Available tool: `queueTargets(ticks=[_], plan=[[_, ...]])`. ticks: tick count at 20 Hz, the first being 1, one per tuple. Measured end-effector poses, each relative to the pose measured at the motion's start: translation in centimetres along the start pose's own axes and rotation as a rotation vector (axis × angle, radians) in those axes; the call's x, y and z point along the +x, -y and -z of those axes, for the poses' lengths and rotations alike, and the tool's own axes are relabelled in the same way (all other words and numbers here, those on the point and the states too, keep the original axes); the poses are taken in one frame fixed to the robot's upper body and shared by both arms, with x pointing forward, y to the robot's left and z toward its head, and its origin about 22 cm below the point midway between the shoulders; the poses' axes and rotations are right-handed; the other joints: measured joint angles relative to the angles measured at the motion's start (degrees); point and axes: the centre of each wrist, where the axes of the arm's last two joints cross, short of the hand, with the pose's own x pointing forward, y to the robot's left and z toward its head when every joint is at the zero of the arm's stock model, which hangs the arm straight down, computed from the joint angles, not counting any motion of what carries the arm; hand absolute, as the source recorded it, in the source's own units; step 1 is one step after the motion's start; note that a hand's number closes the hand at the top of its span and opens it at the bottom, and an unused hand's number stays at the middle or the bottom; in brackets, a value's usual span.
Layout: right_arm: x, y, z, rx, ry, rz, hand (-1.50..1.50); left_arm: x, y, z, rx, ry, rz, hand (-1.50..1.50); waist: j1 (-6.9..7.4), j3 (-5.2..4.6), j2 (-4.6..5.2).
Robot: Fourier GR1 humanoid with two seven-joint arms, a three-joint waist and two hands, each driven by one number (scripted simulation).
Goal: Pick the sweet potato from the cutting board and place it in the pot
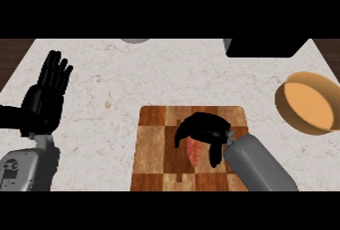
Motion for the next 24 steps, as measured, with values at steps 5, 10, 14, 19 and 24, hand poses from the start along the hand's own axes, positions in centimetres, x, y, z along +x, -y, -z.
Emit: queueTargets(ticks=[5,10,14,19,24], plan=[[0.9,-0.7,1.1,-0.014,0.050,-0.063,1.50,0.4,0.7,0.0,-0.004,0.002,0.002,0.00,-0.07,-0.22,-0.23],[1.7,-0.6,0.7,-0.052,0.043,-0.099,1.50,0.0,0.2,0.6,0.002,-0.001,0.003,0.00,-0.37,-0.19,-0.17],[1.9,0.4,-0.6,-0.150,0.007,-0.129,1.50,-0.4,0.3,0.1,0.003,-0.003,0.010,0.00,-0.51,-0.05,-0.02],[2.6,2.3,-0.1,-0.324,-0.261,-0.108,1.50,-0.4,0.6,0.2,-0.002,-0.004,0.004,0.00,-0.29,0.26,0.23],[2.4,5.8,0.1,-0.529,-0.679,-0.107,1.50,-0.6,0.4,0.2,0.001,-0.007,0.012,0.00,0.32,0.22,0.14]])
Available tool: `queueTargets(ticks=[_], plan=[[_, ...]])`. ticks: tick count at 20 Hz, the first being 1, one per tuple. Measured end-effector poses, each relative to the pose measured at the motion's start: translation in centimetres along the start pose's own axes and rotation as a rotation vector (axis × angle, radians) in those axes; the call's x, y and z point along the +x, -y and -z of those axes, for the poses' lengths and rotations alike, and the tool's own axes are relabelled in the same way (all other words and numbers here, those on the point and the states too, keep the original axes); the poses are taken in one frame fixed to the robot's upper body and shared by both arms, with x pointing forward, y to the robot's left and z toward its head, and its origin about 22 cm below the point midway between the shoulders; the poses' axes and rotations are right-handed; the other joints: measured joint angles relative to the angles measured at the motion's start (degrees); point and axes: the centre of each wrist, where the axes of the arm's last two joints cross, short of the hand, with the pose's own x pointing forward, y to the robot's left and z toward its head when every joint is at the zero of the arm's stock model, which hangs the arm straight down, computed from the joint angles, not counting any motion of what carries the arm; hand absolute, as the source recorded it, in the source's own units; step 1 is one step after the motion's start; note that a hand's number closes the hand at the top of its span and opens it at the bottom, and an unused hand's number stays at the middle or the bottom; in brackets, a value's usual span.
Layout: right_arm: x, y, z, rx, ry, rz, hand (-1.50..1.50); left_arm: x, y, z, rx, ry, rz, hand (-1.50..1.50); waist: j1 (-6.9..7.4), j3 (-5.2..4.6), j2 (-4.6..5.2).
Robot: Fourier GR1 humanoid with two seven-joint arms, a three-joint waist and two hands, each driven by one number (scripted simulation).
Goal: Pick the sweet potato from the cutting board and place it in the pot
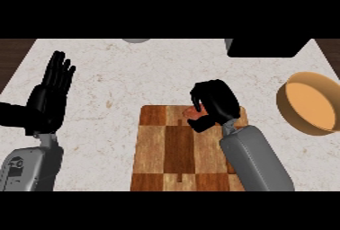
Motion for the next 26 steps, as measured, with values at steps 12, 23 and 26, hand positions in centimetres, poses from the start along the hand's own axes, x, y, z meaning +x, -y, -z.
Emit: queueTargets(ticks=[12,23,26], plan=[[7.0,10.4,3.6,-0.591,-0.629,-0.152,1.50,0.2,-0.1,0.3,-0.009,0.005,-0.008,0.00,0.19,0.11,-0.07],[3.0,16.7,-0.6,-0.740,-0.832,-0.188,1.50,0.2,-0.9,0.0,0.013,-0.001,-0.006,0.00,-1.11,0.27,0.14],[0.3,17.4,-2.5,-0.722,-0.887,-0.199,1.50,0.2,-1.1,-0.1,0.012,0.002,-0.007,0.00,-1.11,0.28,0.19]])
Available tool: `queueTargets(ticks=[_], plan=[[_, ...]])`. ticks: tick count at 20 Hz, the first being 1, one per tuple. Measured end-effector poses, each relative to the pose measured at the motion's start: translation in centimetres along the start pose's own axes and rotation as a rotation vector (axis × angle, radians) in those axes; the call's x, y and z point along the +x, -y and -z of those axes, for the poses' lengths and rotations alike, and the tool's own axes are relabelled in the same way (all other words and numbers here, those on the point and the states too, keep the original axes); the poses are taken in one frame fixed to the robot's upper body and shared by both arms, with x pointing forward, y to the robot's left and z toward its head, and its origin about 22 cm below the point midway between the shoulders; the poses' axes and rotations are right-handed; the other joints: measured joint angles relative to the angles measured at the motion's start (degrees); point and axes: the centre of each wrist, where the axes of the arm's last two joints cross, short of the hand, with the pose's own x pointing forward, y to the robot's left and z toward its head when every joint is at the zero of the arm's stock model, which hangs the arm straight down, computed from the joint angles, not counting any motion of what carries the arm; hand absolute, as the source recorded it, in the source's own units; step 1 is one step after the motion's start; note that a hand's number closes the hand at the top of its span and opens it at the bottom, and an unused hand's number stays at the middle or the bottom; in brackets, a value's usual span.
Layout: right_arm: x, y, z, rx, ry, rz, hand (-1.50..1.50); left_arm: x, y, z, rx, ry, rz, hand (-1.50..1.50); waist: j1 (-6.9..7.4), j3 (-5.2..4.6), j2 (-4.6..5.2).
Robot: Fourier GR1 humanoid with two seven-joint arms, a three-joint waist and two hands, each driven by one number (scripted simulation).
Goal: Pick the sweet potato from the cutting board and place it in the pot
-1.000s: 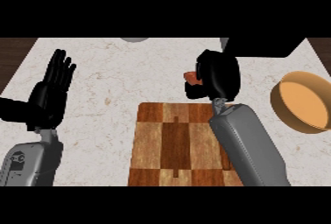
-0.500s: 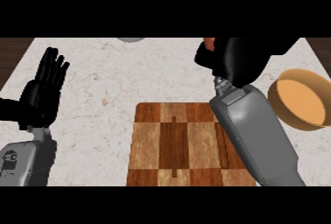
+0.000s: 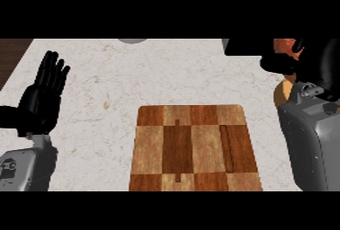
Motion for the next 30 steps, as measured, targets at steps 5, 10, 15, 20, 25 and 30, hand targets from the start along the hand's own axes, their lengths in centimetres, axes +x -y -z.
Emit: queueTargets(ticks=[5,10,15,20,25,30], plan=[[-6.2,-0.3,2.7,-0.004,-0.052,-0.004,1.50,-0.2,0.5,-0.3,-0.005,0.003,-0.002,0.00,0.04,0.03,0.13],[-11.5,0.0,5.0,0.013,-0.060,0.007,1.50,0.1,0.6,-0.4,-0.004,0.003,0.001,0.00,0.26,0.02,0.17],[-15.4,-2.1,6.3,0.031,-0.055,0.000,1.50,0.1,0.5,0.0,-0.013,0.005,0.003,0.00,0.48,0.01,0.24],[-18.6,-4.5,8.2,0.054,-0.078,-0.016,1.50,-0.4,0.8,-0.2,-0.015,0.006,-0.003,0.00,0.74,0.03,0.31],[-20.5,-7.0,9.4,0.180,-0.144,0.011,-1.50,0.1,1.0,-0.2,-0.021,0.007,-0.006,0.00,0.98,0.04,0.36],[-22.0,-9.4,9.9,0.320,-0.182,0.133,-1.50,-0.1,0.8,-0.2,-0.019,0.007,-0.006,0.00,1.09,0.06,0.40]])
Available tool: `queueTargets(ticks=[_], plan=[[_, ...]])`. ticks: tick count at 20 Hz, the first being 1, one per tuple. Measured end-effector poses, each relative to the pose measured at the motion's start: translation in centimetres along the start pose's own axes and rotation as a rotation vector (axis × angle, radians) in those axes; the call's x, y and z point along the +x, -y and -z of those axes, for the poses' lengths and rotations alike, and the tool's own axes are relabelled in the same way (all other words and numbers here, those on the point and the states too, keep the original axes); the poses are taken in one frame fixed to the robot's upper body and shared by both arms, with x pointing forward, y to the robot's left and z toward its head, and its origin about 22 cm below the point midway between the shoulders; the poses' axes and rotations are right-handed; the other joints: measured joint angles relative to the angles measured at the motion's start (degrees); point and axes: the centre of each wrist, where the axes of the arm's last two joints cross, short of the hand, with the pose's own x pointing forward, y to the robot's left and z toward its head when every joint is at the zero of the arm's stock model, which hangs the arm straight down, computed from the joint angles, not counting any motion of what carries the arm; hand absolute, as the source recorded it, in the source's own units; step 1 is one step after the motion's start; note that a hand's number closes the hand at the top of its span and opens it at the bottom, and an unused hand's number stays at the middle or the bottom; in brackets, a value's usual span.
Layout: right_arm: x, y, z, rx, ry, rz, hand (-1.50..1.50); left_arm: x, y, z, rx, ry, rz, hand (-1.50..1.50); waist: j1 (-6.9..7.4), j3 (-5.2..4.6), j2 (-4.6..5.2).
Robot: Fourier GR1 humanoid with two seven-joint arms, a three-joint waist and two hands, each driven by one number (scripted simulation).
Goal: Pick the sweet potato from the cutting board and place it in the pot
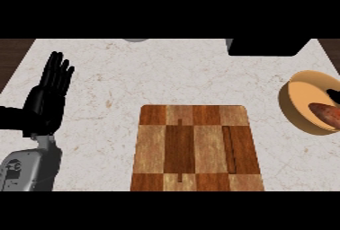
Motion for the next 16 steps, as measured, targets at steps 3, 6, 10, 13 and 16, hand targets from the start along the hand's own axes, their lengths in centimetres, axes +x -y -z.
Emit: queueTargets(ticks=[3,6,10,13,16], plan=[[-0.2,-1.5,0.2,0.041,0.053,0.035,-1.50,0.4,0.1,0.4,0.002,0.003,0.003,0.00,-0.05,0.00,-0.01],[0.1,-1.0,0.4,0.021,0.115,0.100,-1.50,0.2,0.3,0.4,0.005,0.005,0.003,0.00,-0.19,-0.02,-0.07],[0.8,-0.3,0.5,-0.027,0.154,0.260,-1.50,-0.4,0.4,0.5,0.006,-0.003,0.002,0.00,-0.43,-0.02,-0.11],[0.8,0.7,0.6,-0.071,0.121,0.377,-1.50,-0.1,0.0,0.3,0.009,-0.002,0.004,0.00,-0.50,-0.05,-0.22],[0.0,1.5,0.7,-0.111,0.078,0.491,-1.50,0.2,0.1,0.5,0.009,-0.002,0.009,0.00,-0.65,-0.05,-0.26]])
